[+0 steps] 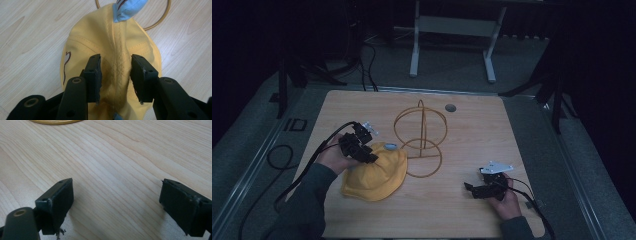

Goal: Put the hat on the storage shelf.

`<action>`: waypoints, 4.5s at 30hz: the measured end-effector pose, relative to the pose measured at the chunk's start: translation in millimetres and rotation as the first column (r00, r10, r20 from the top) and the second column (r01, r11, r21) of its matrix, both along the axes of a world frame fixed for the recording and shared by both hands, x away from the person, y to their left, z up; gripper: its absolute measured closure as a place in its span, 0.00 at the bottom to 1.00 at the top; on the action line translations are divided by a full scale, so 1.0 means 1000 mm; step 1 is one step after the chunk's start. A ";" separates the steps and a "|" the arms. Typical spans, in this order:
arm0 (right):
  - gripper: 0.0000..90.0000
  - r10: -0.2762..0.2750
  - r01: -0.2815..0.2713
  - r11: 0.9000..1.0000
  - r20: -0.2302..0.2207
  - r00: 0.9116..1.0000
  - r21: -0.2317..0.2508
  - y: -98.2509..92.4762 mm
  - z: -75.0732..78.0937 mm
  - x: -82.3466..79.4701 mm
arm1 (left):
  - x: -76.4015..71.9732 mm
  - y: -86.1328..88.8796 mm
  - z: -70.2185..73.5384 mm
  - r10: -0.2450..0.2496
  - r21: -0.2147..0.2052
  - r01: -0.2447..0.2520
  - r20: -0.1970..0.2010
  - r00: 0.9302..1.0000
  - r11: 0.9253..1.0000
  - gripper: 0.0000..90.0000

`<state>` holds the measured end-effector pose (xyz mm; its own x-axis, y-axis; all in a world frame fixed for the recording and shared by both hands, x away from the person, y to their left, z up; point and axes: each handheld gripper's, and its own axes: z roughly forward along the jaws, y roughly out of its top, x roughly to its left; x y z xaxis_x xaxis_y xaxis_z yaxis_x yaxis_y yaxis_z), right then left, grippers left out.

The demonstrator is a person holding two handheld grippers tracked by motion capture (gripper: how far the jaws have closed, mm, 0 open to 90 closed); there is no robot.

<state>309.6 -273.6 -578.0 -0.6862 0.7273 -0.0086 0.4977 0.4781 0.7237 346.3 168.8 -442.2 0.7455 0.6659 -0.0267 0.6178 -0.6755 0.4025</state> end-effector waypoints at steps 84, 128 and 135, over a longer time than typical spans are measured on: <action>0.13 -0.001 0.001 1.000 -0.002 1.000 0.001 0.000 0.000 0.000 | -0.014 0.035 0.047 -0.236 0.054 0.232 0.076 0.969 0.971 0.93; 0.13 -0.002 0.002 1.000 -0.003 1.000 0.001 0.000 0.000 0.000 | -0.024 0.045 0.074 -0.286 0.004 0.289 0.163 0.944 0.957 0.93; 0.13 -0.002 0.002 1.000 -0.003 1.000 0.001 0.000 0.000 0.000 | -0.025 0.047 0.077 -0.289 0.003 0.292 0.166 0.943 0.956 0.93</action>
